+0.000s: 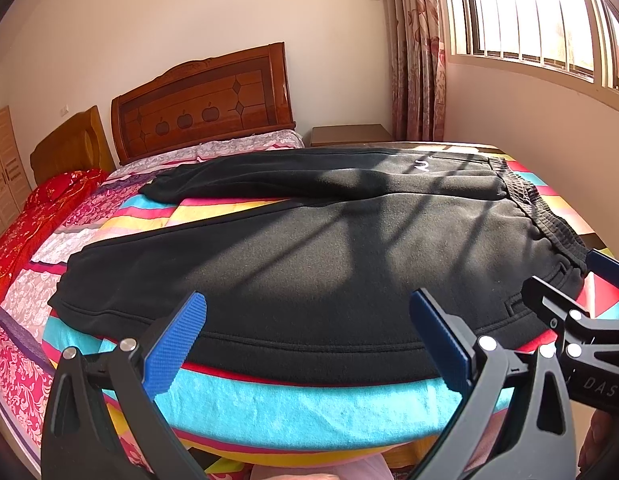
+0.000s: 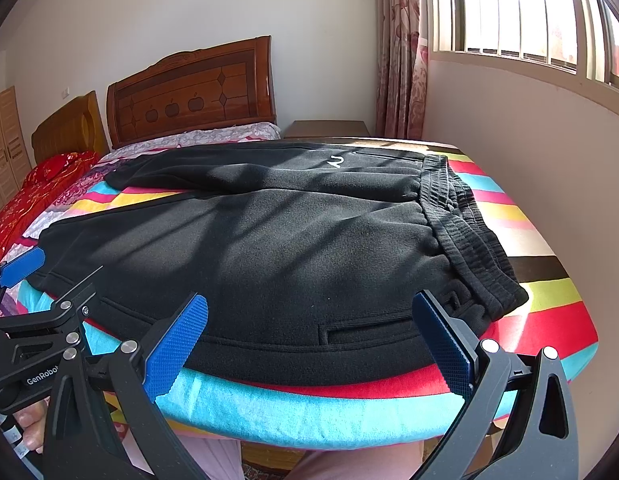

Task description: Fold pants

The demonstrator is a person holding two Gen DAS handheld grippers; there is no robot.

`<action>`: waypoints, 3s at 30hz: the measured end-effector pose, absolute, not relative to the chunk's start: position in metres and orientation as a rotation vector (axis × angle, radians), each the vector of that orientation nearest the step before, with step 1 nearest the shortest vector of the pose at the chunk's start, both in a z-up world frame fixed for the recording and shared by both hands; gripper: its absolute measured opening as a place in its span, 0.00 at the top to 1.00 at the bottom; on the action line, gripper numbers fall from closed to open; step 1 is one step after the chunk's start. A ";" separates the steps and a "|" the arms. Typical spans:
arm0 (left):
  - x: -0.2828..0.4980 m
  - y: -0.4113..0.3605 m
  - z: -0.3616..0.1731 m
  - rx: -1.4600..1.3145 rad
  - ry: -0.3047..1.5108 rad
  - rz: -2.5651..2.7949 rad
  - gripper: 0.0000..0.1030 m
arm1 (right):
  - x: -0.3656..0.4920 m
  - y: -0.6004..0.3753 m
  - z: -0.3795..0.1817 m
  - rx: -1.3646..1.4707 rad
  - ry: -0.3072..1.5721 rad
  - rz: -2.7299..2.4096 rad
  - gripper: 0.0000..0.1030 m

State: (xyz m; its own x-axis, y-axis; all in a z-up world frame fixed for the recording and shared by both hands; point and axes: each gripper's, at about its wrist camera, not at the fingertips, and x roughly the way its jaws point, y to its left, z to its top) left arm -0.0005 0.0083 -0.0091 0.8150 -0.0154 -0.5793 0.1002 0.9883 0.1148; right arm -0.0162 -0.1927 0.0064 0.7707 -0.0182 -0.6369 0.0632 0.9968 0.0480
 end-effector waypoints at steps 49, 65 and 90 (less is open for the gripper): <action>0.392 0.066 -0.009 -0.285 1.253 -0.621 0.02 | 0.423 -0.324 -0.056 -0.093 1.106 0.515 0.24; 0.499 0.032 -0.026 -0.518 1.296 -0.452 0.09 | 0.396 -0.304 -0.033 -0.283 0.949 0.660 0.91; 0.265 0.022 -0.037 -0.092 0.953 -0.215 0.81 | 0.097 -0.291 0.016 0.075 0.613 0.349 0.07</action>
